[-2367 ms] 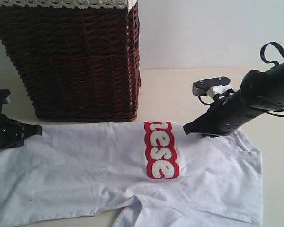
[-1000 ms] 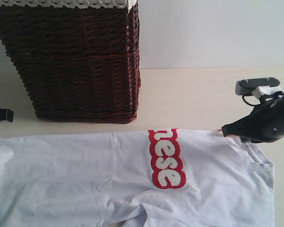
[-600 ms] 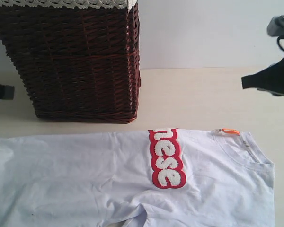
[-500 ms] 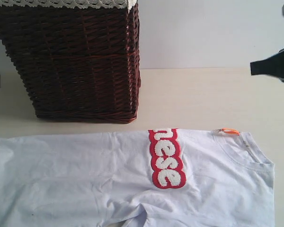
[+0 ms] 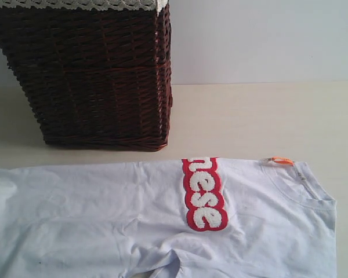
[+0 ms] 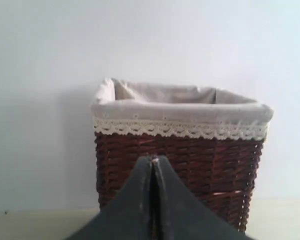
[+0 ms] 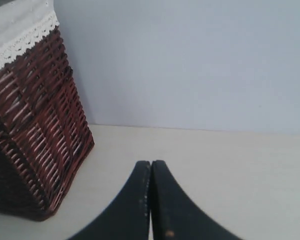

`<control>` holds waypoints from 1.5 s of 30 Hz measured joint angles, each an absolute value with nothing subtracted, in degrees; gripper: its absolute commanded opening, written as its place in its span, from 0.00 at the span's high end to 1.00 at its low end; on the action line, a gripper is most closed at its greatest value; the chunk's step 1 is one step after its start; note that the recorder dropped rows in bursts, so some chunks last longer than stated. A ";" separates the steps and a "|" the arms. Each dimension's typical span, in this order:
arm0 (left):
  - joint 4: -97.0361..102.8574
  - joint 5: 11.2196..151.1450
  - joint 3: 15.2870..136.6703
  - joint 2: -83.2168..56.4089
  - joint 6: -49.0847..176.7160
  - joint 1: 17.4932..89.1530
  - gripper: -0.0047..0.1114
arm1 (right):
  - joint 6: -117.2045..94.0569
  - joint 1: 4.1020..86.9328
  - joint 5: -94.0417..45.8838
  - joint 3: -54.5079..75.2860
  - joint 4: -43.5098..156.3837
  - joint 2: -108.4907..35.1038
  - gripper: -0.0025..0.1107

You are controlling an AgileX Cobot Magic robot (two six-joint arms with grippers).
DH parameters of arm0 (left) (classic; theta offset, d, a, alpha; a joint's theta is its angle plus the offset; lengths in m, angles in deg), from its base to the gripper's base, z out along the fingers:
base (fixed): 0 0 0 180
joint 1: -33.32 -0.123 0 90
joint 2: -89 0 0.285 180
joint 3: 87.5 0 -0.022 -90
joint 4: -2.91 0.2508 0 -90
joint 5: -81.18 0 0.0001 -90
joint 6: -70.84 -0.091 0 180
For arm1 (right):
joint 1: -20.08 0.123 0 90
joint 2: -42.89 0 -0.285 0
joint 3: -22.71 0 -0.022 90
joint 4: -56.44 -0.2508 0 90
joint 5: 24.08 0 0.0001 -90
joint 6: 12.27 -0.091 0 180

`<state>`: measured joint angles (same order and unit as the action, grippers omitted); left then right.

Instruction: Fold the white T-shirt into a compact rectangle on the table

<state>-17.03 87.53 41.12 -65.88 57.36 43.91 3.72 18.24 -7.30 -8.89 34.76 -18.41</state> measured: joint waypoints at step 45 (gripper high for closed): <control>-17.90 105.13 39.03 -83.01 57.36 43.91 0.96 | 3.82 18.24 -7.56 -8.89 34.31 -14.46 0.98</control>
